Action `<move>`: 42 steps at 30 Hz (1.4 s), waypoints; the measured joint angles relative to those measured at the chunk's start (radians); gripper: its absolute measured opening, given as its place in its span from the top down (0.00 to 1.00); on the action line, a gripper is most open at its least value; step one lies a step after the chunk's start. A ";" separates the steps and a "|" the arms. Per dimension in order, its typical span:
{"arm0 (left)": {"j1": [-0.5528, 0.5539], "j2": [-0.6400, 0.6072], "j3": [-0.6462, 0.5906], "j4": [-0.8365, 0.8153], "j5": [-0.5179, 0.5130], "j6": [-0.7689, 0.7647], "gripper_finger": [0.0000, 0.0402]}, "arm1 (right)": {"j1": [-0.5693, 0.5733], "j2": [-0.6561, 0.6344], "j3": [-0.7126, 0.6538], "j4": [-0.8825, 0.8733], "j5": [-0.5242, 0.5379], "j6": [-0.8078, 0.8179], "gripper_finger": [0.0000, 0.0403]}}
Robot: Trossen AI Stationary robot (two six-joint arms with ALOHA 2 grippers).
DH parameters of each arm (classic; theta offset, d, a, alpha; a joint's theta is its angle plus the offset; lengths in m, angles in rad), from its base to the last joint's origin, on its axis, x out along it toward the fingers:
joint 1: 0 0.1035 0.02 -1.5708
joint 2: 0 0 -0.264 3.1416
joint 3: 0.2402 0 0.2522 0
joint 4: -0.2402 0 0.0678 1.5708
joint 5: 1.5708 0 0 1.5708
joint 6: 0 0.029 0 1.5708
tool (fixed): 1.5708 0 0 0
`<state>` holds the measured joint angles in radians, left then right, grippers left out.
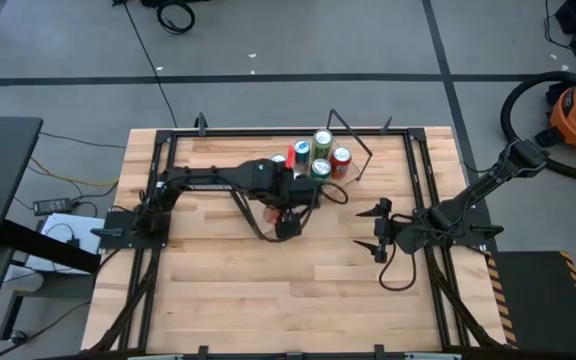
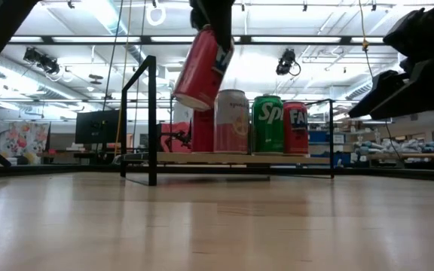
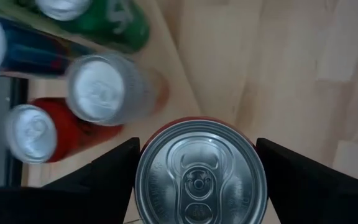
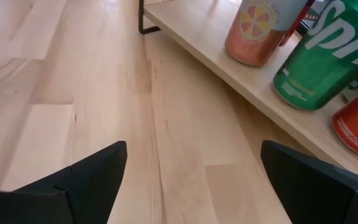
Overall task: Place canned beverage on shelf
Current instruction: Put the orange soda can on the shelf
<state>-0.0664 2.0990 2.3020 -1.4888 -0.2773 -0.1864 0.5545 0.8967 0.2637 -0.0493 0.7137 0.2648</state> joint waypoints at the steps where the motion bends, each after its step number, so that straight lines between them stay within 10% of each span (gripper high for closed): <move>1: 0.007 -0.004 0.000 0.002 -0.002 0.002 0.24 | -0.002 0.000 -0.002 0.007 -0.001 0.000 0.05; 21: 0.092 -0.029 -0.026 -0.076 -0.038 0.062 0.24 | -0.001 0.000 -0.013 0.012 -0.033 0.020 0.05; 42: 0.136 -0.543 -0.865 0.535 -0.061 0.077 0.24 | -0.001 0.000 -0.042 0.101 -0.027 -0.007 0.05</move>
<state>0.0699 1.5557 1.4365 -0.9538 -0.3385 -0.1092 0.5533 0.8967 0.2218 0.0521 0.6865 0.2578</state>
